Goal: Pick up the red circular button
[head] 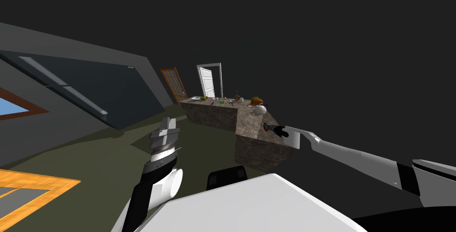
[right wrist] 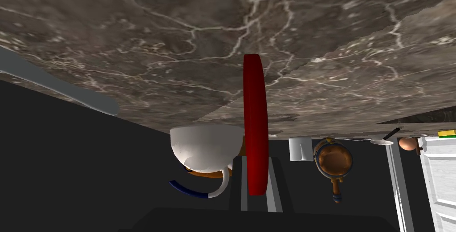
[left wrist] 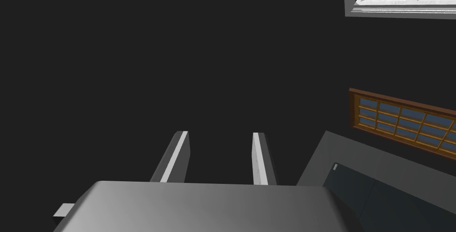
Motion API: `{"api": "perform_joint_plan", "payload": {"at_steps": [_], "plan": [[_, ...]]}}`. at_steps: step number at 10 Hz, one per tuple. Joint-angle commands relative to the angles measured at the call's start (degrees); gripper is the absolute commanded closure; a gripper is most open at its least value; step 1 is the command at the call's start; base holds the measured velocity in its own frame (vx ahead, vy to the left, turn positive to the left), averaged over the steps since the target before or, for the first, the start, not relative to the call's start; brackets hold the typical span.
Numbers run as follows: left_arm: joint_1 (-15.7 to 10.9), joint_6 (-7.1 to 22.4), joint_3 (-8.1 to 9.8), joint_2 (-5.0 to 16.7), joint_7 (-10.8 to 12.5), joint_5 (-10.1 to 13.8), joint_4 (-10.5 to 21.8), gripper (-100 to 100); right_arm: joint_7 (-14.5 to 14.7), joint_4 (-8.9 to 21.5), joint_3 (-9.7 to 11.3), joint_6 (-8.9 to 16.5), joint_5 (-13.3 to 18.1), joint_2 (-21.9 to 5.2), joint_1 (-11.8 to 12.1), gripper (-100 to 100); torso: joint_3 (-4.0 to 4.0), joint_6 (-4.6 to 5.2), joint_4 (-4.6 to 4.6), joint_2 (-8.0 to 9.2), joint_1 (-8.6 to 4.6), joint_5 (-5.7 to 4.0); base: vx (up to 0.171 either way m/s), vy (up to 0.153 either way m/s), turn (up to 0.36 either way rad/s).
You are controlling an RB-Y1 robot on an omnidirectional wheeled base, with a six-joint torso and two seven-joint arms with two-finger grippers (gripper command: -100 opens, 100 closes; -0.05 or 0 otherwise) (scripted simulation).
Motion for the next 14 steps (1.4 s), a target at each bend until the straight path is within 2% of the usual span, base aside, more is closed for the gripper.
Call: {"api": "perform_joint_plan", "payload": {"at_steps": [1, 2, 3, 4, 5, 6, 8, 9, 11, 12, 13, 14], "plan": [[0.0, 0.0, 0.00, 0.0, 0.0, 0.0, 0.0, 0, 2.9, 0.0, -1.4, 2.9, 0.7, 2.9, -1.8, 100, 0.00, 0.00, 0.00, 0.00, 0.00, 0.00, -0.036, -0.059, -0.087], [0.0, 0.0, 0.01, 0.0, 0.0, 0.0, 0.0, 0, 3.8, 0.0, -1.4, 2.9, 0.7, 4.2, -1.8, 100, 0.07, 0.03, 0.05, 0.11, -0.19, -0.01, -0.051, -0.084, -0.045], [0.0, 0.0, 0.01, 0.0, 0.0, 0.0, 0.0, 0, 5.6, 0.2, -2.8, 5.3, 1.1, 6.1, -4.0, 100, 0.10, 0.02, 0.04, 0.17, -0.31, -0.08, -0.070, -0.116, -0.098], [0.0, 0.0, 0.01, 0.0, 0.0, 0.0, 0.0, 0, 7.5, 0.2, -2.8, 6.0, 1.1, 8.3, -4.0, 100, 0.16, 0.05, 0.10, 0.24, -0.46, -0.08, -0.053, -0.096, -0.033], [0.0, 0.0, 0.01, 0.0, 0.0, 0.0, 0.0, 0, 8.3, 0.2, -2.8, 6.0, 1.1, 9.2, -4.0, 100, 0.16, 0.04, 0.07, 0.25, -0.41, -0.12, -0.020, -0.034, 0.009], [0.0, 0.0, 0.00, 0.0, 0.0, 0.0, 0.0, 0, 10.5, 0.4, -4.1, 8.7, 1.5, 11.0, -6.2, 100, 0.09, 0.03, 0.03, 0.16, -0.21, -0.09, -0.045, -0.046, -0.106], [0.0, 0.0, 0.00, 0.0, 0.0, 0.0, 0.0, 0, 12.8, 0.4, -4.1, 9.2, 1.5, 14.2, -6.2, 100, 0.13, 0.06, 0.06, 0.20, -0.23, -0.07, -0.028, -0.047, -0.014], [0.0, 0.0, 0.00, 0.0, 0.0, 0.0, 0.0, 0, 15.0, 0.6, -5.4, 11.7, 2.0, 16.2, -8.3, 100, 0.07, 0.05, 0.02, 0.12, -0.15, -0.08, -0.030, -0.060, -0.098], [0.0, 0.0, 0.00, 0.0, 0.0, 0.0, 0.0, 0, 17.3, 0.6, -5.4, 12.3, 2.0, 19.2, -8.3, 100, 0.09, 0.09, 0.04, 0.15, -0.20, -0.04, -0.024, -0.046, -0.018], [0.0, 0.0, 0.00, 0.0, 0.0, 0.0, 0.0, 0, 19.3, 0.8, -6.7, 15.1, 2.4, 20.8, -10.5, 100, 0.07, 0.08, 0.02, 0.12, -0.12, -0.03, -0.038, -0.063, -0.085], [0.0, 0.0, 0.00, 0.0, 0.0, 0.0, 0.0, 0, 20.8, 0.8, -6.7, 15.4, 2.4, 23.0, -10.5, 100, 0.09, 0.11, 0.05, 0.14, -0.20, 0.00, -0.034, -0.071, -0.046], [0.0, 0.0, 0.00, 0.0, 0.0, 0.0, 0.0, 0, 21.8, 0.8, -6.7, 15.4, 2.4, 24.2, -10.5, 100, 0.09, 0.10, 0.04, 0.15, -0.21, -0.02, -0.024, -0.042, 0.000]]}}
